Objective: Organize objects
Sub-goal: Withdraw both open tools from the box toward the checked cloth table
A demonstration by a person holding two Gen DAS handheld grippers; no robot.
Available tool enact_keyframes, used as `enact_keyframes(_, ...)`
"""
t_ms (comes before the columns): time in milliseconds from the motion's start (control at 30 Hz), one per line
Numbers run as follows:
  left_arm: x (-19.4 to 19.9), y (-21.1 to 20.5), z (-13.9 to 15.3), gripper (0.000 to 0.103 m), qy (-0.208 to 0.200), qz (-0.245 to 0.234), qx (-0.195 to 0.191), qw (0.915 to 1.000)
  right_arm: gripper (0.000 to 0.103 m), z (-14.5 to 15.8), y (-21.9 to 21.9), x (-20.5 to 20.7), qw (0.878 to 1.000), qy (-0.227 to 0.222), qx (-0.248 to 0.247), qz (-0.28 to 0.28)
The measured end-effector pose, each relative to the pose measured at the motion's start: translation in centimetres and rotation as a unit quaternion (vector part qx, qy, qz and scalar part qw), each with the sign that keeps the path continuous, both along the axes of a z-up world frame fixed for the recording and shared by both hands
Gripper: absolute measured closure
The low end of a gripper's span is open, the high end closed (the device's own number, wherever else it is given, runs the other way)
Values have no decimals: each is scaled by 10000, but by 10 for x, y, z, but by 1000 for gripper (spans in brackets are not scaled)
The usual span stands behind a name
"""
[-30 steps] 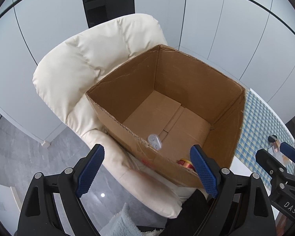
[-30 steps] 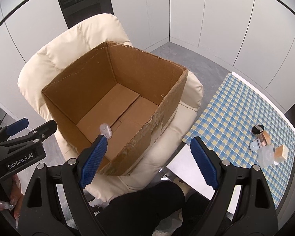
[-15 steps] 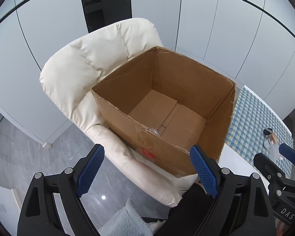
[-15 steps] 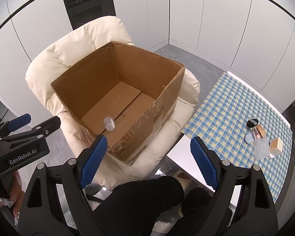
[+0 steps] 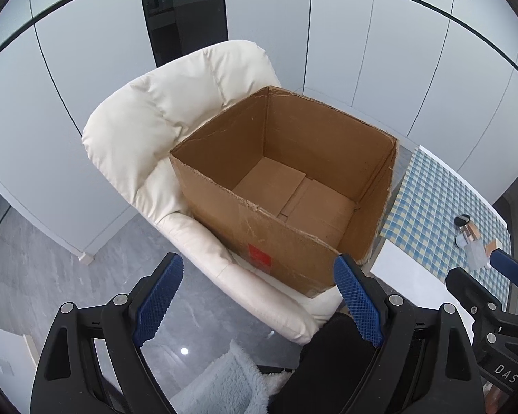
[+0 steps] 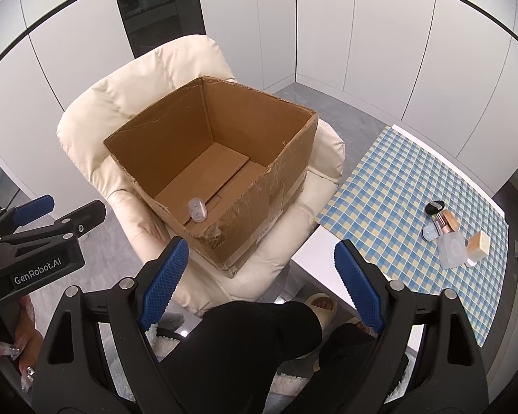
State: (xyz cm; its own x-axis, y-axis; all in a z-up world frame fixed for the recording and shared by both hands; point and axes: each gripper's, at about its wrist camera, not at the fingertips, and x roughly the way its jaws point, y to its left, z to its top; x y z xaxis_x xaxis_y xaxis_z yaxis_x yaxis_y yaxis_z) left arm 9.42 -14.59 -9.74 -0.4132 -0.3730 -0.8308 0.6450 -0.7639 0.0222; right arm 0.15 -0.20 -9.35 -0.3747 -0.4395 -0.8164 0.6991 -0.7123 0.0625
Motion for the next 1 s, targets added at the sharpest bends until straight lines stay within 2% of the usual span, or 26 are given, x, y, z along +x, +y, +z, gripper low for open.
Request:
enact_keyframes(433, 17, 19, 3, 14, 15, -108, 81, 9999, 14, 5, 27, 22, 10000, 45, 30, -22)
enact_keyframes(1000, 19, 45, 2, 14, 6, -352, 134, 9993, 14, 3, 61, 38, 9998, -147, -7, -120)
